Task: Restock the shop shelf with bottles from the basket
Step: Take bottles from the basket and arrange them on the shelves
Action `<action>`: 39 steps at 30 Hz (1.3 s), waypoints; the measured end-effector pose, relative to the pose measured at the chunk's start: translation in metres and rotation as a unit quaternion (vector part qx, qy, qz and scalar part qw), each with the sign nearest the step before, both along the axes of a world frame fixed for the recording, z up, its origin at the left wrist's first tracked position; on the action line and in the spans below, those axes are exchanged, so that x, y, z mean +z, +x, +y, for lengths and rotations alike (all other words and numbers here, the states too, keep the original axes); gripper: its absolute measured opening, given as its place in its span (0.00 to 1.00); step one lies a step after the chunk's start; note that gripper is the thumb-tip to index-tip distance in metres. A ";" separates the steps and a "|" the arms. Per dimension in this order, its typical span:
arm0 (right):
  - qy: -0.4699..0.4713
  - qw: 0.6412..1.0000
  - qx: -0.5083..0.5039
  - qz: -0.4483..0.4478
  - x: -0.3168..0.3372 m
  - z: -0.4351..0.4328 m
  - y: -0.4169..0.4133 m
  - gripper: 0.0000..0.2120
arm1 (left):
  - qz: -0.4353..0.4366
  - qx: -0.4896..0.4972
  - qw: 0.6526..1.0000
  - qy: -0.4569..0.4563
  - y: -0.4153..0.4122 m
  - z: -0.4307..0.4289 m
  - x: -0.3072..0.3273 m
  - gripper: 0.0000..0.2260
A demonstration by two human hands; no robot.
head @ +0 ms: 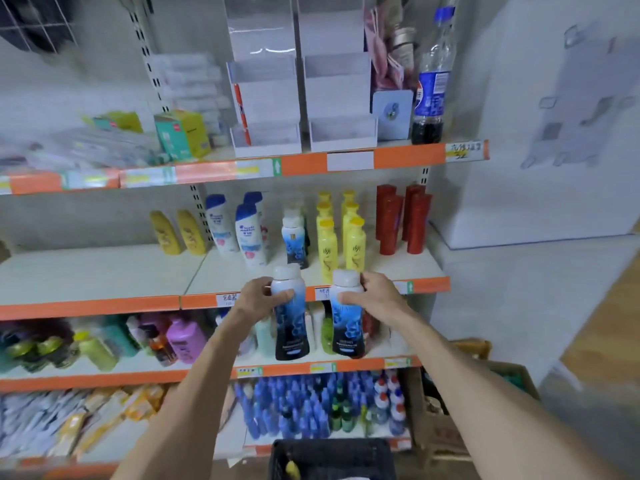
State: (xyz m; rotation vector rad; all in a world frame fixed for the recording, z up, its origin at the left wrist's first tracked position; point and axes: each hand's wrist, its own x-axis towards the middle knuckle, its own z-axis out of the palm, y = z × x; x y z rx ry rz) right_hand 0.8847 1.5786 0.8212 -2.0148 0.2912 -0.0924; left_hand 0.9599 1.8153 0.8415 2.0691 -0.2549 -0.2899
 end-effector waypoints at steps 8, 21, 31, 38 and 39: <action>-0.009 0.999 -0.011 -0.033 0.016 0.007 0.035 0.17 | -0.040 0.020 0.998 -0.045 0.025 0.013 0.014 0.10; -0.006 0.998 -0.045 -0.051 0.004 0.033 0.138 0.17 | -0.079 0.003 0.992 -0.096 0.171 0.002 -0.013 0.16; 0.004 0.996 -0.038 -0.075 -0.010 0.031 0.172 0.15 | -0.106 -0.038 0.989 -0.100 0.223 -0.039 -0.053 0.16; -0.001 0.996 -0.048 -0.073 -0.012 0.035 0.180 0.25 | -0.092 -0.057 0.987 -0.115 0.231 -0.043 -0.067 0.17; -0.004 0.996 -0.048 -0.074 -0.012 0.035 0.181 0.25 | -0.090 -0.060 0.987 -0.120 0.231 -0.044 -0.068 0.17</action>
